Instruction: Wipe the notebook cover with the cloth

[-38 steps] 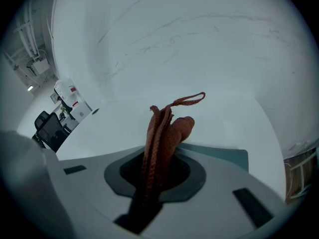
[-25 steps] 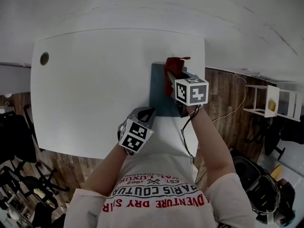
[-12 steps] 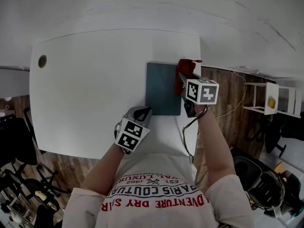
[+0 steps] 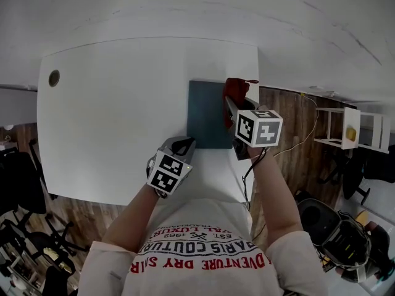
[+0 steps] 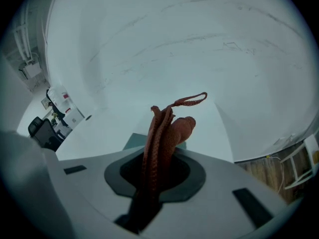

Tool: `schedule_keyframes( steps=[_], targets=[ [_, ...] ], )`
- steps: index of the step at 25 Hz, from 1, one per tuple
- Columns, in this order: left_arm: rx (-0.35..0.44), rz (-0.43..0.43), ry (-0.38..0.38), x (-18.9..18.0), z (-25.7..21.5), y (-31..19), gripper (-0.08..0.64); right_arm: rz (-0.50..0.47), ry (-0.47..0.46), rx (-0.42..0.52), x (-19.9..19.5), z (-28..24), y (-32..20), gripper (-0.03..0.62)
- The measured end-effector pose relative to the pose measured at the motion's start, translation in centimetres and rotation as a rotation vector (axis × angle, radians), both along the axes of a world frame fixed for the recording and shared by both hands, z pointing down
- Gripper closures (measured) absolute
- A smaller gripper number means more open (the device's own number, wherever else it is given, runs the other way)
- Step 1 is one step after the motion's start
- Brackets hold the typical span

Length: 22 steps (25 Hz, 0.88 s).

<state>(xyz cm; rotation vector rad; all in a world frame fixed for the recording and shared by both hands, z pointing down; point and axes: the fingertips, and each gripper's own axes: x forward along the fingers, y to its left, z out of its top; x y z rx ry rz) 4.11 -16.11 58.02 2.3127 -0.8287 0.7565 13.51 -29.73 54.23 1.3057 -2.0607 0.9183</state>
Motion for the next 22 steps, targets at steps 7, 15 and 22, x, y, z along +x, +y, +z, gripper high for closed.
schedule_keyframes(
  steps=[7, 15, 22],
  targets=[
    [0.002, 0.0, 0.002, 0.2, 0.1, -0.1, 0.551, -0.104, -0.108, -0.071, -7.3, 0.6, 3.9, 0.52],
    [-0.011, 0.004, 0.007, 0.1, 0.1, -0.1, 0.551, -0.143, -0.119, -0.137, -10.6, 2.8, 6.0, 0.522],
    [-0.014, 0.001, 0.003, 0.2, 0.1, -0.4, 0.551, -0.116, -0.124, -0.161, -9.2, 3.7, 5.4, 0.522]
  ],
)
